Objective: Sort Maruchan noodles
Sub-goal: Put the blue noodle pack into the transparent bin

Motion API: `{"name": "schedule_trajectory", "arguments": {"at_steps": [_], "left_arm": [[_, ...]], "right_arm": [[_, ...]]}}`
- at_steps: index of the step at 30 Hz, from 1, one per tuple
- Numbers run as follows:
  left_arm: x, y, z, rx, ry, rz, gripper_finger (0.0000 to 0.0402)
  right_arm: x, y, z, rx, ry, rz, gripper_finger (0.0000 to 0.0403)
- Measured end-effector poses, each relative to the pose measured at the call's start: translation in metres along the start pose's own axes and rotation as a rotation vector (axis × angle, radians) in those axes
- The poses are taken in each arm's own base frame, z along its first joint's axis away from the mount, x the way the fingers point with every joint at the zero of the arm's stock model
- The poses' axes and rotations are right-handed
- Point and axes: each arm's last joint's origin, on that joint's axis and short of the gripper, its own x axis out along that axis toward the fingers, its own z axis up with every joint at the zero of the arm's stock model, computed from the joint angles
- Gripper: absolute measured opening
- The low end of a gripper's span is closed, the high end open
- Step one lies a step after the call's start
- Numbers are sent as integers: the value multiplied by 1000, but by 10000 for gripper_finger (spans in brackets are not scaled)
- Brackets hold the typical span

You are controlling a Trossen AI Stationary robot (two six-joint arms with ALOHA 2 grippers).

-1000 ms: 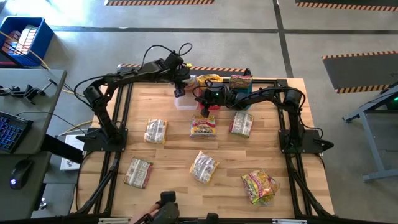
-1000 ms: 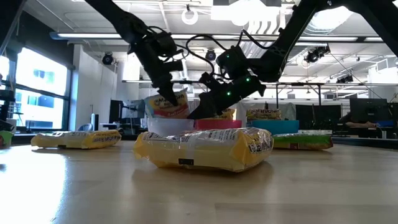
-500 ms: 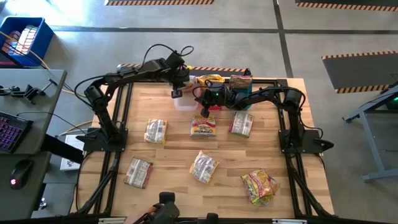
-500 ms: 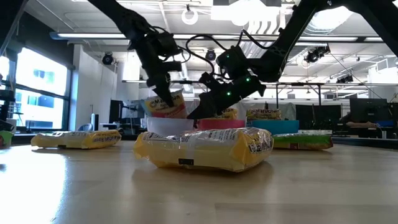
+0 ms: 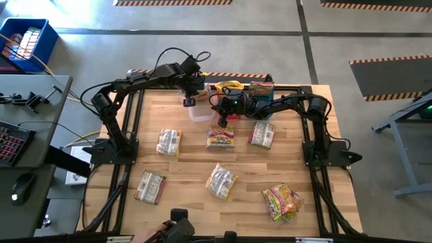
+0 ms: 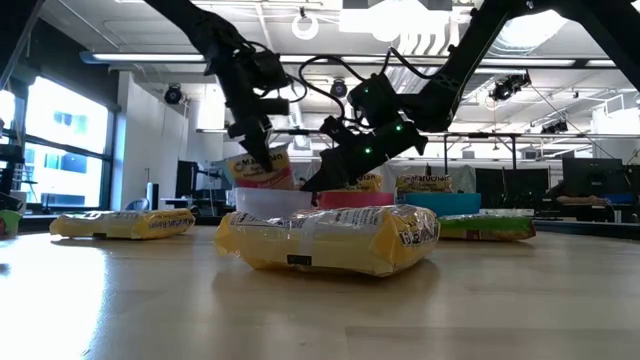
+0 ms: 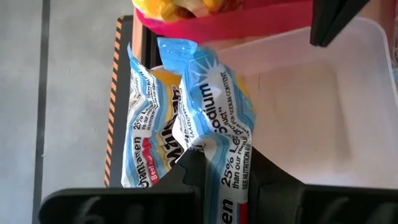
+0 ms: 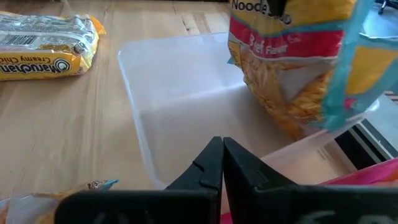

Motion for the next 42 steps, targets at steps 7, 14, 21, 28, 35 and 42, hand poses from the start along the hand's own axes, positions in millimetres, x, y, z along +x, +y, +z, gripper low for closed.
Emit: {"name": "schedule_trajectory", "arguments": {"at_steps": [7, 14, 21, 28, 35, 42], "left_arm": [[3, 0, 0, -8, 9, 6, 23], [3, 2, 1, -39, -9, 19, 22], [23, 4, 0, -63, 6, -5, 23], [30, 6, 5, -57, -25, 41, 75], [26, 8, 7, -64, -48, 63, 132], [27, 9, 12, -87, -98, 72, 146]], "right_arm": [[0, 0, 0, 0, -1, 0, 0], [0, 0, 0, 0, -1, 0, 0], [0, 0, 0, 1, -2, 5, 0], [0, 1, 0, 11, -7, 30, 0], [0, 1, 0, 11, -7, 34, 0], [0, 2, 0, 10, -8, 35, 0]]}}
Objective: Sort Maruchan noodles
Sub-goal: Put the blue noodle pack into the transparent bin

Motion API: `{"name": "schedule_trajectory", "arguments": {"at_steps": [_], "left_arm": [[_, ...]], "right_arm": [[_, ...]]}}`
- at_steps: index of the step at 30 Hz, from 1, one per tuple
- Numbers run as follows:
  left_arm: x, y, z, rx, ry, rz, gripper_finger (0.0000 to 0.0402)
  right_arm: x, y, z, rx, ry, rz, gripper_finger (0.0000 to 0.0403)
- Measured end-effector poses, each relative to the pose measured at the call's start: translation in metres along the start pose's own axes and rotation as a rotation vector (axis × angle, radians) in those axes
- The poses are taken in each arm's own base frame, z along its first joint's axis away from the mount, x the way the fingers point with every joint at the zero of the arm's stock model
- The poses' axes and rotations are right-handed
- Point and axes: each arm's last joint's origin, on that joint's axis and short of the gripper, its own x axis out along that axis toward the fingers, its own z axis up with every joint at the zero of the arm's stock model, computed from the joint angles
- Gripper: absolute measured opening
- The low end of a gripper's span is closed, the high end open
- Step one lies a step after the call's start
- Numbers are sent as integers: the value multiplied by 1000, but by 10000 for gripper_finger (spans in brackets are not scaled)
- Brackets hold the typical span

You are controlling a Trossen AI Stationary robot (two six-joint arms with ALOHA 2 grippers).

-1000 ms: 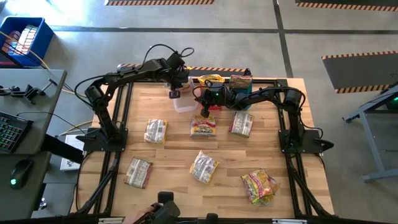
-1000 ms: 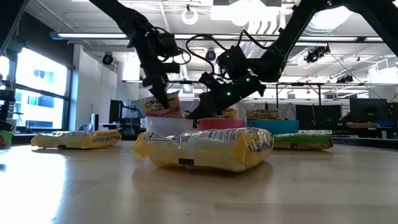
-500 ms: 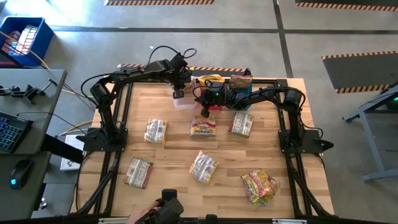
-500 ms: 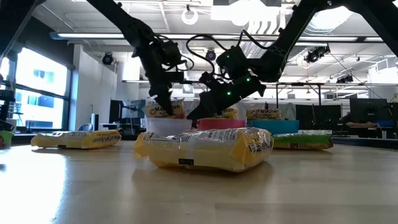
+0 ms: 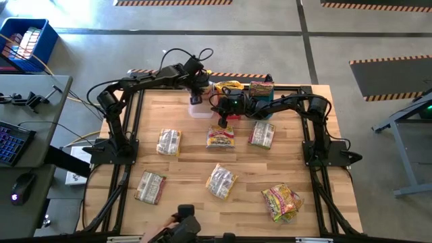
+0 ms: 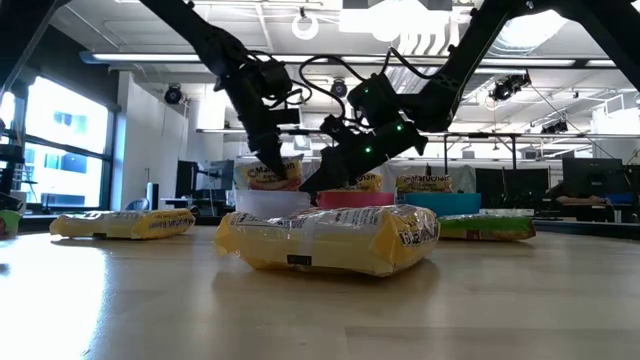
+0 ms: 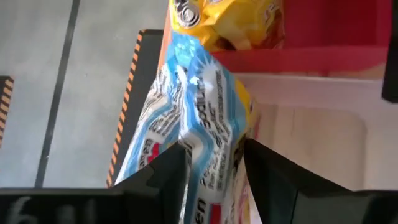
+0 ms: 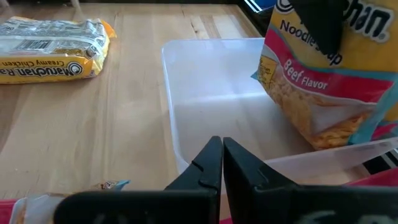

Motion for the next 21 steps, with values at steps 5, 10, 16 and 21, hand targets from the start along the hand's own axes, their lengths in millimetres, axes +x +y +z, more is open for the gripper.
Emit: {"name": "schedule_trajectory", "arguments": {"at_steps": [5, 10, 16, 21], "left_arm": [[5, -3, 1, 3, -10, -25, 136], [8, -3, 2, 3, -28, -42, 136], [12, -3, 3, 3, -43, -41, 129], [28, -3, -1, -17, -25, -41, 133]], "right_arm": [[0, 0, 0, 7, -4, 3, 0], [0, 0, 0, 11, -6, 6, 0], [0, 0, 0, 11, -7, 5, 0], [0, 0, 0, 11, -7, 6, 0]]}}
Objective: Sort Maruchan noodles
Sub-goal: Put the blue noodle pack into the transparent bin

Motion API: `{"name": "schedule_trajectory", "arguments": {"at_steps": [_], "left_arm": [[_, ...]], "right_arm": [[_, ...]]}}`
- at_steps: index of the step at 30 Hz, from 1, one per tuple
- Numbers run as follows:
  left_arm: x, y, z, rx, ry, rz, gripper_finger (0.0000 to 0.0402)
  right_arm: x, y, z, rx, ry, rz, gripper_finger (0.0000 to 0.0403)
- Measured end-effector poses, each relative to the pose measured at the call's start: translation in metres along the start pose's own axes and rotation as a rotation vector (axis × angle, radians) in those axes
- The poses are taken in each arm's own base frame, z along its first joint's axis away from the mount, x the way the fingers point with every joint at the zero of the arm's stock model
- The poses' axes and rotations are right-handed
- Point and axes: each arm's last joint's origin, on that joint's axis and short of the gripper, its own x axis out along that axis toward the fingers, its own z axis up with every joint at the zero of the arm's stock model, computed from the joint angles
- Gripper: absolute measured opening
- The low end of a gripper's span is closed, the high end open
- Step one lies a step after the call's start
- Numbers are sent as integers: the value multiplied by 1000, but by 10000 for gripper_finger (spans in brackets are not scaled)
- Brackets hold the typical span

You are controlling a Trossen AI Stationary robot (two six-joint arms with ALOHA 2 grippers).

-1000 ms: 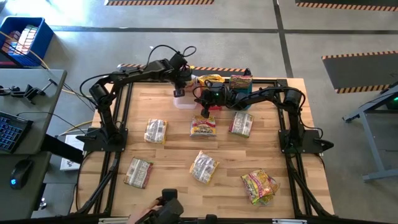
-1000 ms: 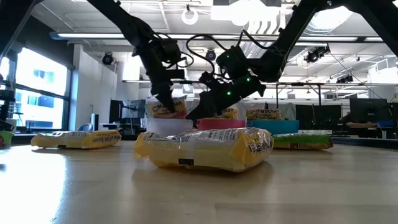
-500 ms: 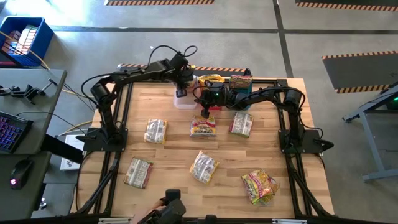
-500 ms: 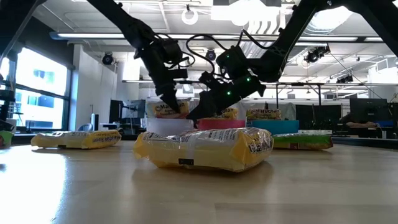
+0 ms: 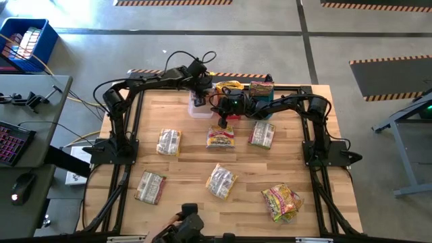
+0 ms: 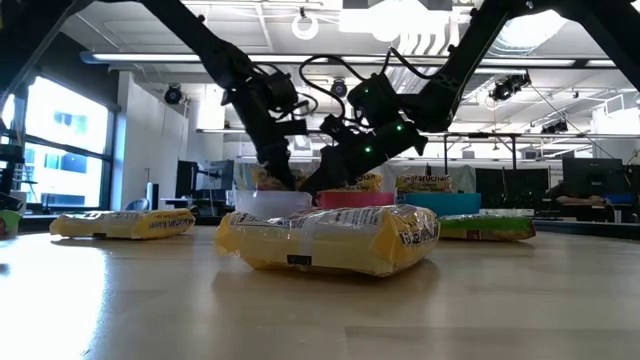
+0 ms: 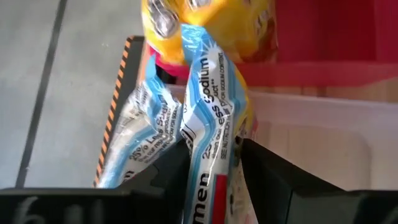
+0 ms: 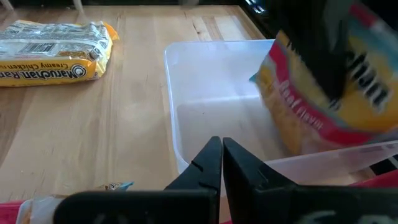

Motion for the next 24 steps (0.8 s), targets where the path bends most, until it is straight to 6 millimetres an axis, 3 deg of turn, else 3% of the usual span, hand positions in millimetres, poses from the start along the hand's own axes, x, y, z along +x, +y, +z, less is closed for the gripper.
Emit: {"name": "schedule_trajectory", "arguments": {"at_steps": [7, 20, 24], "left_arm": [[-3, -2, 2, 24, 17, 34, 152], [-63, 11, 13, -20, -102, 137, 163], [-76, 12, 10, -53, -151, 39, 154]], "right_arm": [[0, 0, 0, -1, 0, 0, 0], [0, 0, 0, 0, 0, 0, 0], [0, 0, 0, -1, 0, 0, 0]]}}
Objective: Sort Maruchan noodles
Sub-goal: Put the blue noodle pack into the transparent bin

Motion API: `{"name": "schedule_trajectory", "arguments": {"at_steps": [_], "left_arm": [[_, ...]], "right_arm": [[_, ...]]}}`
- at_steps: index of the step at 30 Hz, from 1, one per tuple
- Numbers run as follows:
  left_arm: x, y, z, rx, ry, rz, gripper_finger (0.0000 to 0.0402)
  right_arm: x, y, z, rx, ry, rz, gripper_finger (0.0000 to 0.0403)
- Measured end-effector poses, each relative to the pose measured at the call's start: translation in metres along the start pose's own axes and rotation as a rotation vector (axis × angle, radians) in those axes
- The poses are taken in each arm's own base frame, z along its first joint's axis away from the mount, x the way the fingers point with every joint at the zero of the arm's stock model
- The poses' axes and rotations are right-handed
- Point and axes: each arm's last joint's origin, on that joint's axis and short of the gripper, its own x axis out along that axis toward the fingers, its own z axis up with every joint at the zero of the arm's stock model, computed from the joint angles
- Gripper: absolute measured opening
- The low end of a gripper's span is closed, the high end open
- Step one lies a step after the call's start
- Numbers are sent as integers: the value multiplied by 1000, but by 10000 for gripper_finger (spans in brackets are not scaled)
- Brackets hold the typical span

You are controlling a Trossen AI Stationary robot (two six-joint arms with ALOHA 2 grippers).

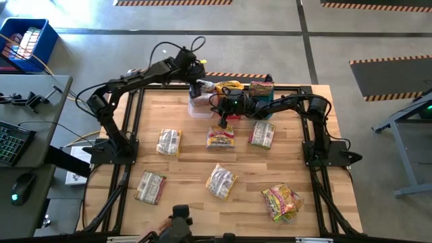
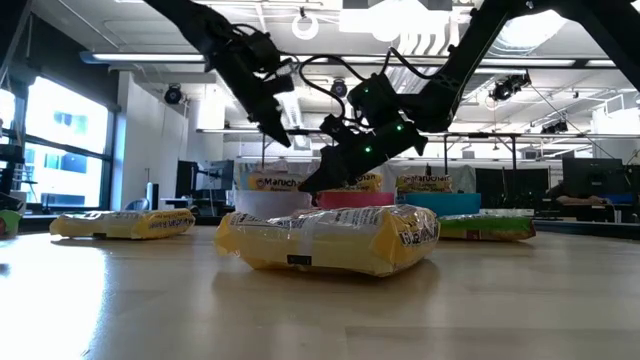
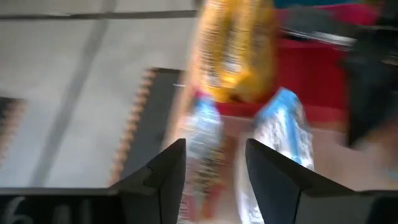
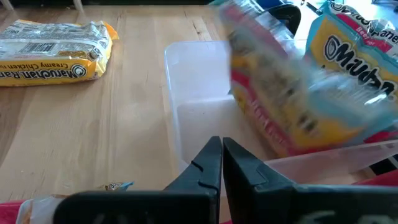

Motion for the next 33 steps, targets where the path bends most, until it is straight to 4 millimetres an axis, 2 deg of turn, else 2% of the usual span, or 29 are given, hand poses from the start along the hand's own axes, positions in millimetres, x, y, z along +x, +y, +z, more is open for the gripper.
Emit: {"name": "schedule_trajectory", "arguments": {"at_steps": [3, 7, 11, 15, 21, 26, 33], "left_arm": [[1, -10, -8, 4, 20, -158, 135], [15, -38, -26, 60, 102, -270, 97], [27, -66, -38, 123, 137, -330, 62], [31, -86, -36, 162, 146, -354, 46], [33, -100, -24, 222, 140, -259, 43], [33, -109, -19, 197, 122, -264, 43], [34, -107, -19, 140, 191, -143, 30]], "right_arm": [[0, 0, 0, -1, 0, 0, 0], [0, 0, 0, -3, 1, 0, 0], [0, 0, 0, -3, 1, 0, 0], [0, 0, 0, -3, 1, 0, 0], [0, 0, 0, -3, 1, 0, 0], [0, 0, 0, -3, 2, 0, 0], [0, 0, 0, -3, 1, 0, 0]]}}
